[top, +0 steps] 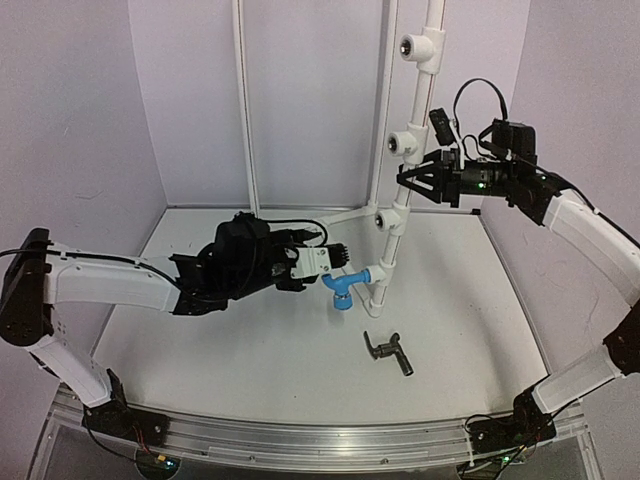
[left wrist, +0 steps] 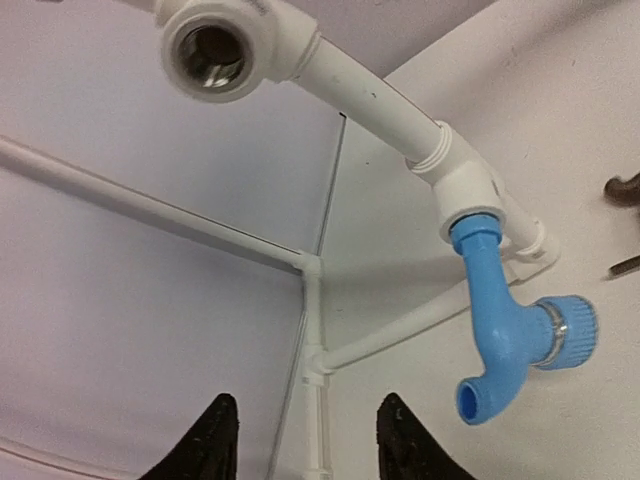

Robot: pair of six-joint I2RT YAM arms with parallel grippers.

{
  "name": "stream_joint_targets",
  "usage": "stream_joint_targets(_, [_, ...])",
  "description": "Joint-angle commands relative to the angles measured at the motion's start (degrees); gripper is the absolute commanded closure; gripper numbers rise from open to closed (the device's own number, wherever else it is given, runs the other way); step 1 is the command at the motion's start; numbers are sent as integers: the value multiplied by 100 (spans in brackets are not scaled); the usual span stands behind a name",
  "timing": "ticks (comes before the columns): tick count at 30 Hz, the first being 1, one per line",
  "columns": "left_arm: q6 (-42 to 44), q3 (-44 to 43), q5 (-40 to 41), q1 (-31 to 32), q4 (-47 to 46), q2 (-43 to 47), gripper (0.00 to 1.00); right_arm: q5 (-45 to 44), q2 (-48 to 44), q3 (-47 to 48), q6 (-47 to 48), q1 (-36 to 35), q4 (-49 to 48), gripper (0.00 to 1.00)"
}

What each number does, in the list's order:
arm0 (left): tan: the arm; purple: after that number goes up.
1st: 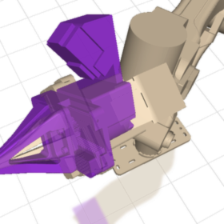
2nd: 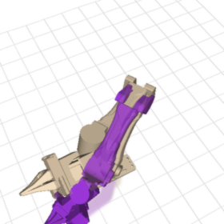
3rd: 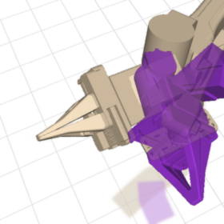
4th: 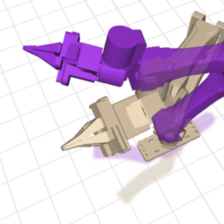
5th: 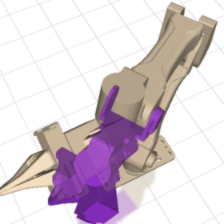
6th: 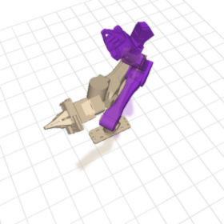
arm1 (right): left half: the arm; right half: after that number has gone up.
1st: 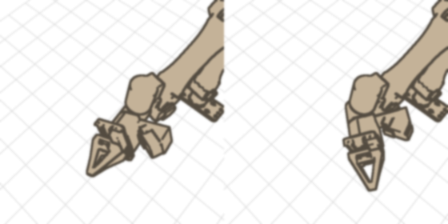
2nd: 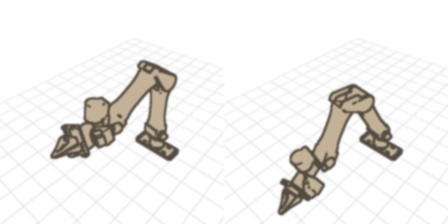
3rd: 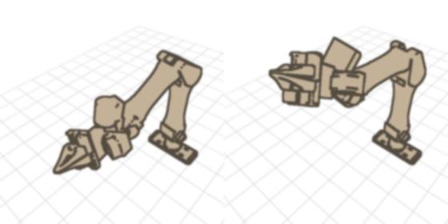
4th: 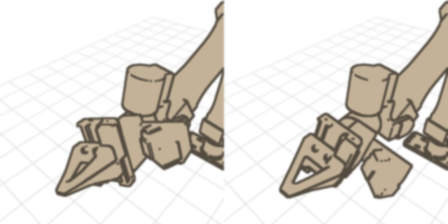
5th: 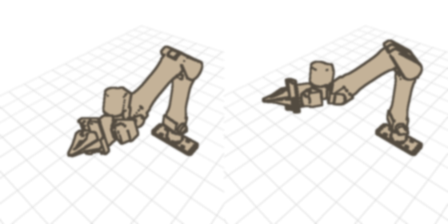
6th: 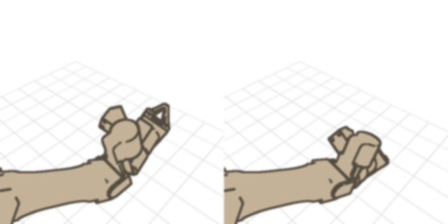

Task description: Install the water faucets

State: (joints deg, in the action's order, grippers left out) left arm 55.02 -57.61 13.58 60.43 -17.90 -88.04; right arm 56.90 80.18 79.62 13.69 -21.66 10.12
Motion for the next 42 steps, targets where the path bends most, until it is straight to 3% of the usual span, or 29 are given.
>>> stream_joint_targets(1, [-3219,-114,135,85,1574,1040,41,-249,-95,91,-568,-36,644,29])
stream_joint_targets(2, [-3625,-55,173,116,1716,1196,40,-343,-212,71,-619,-35,671,15])
stream_joint_targets(5, [-4184,36,297,408,2243,1453,34,-611,-769,-115,-703,5,774,2])
stream_joint_targets(9, [-4409,-100,603,1056,2920,1174,31,-1255,-1655,-310,-748,29,1198,2])
stream_joint_targets(11, [-4612,-109,671,1157,2895,1128,31,-1586,-1989,-244,-568,27,1934,2])
stream_joint_targets(16, [-5282,35,1366,1187,2280,1352,30,-2912,-2435,-423,986,18,4291,15])
stream_joint_targets(20, [-5777,73,1966,1189,2176,1431,30,-3362,-2754,-1213,2119,16,5344,19])
stream_joint_targets(23, [-5931,40,2338,1196,2147,1391,30,-3589,-2745,-1937,2603,0,5384,20])
stream_joint_targets(33, [-5869,-158,2884,1193,2031,1115,29,-3917,-1671,-2615,3310,-816,4567,20])
stream_joint_targets(42, [-5861,-306,3092,1196,2100,1032,29,-3848,-426,-2962,2497,-1932,3018,23])
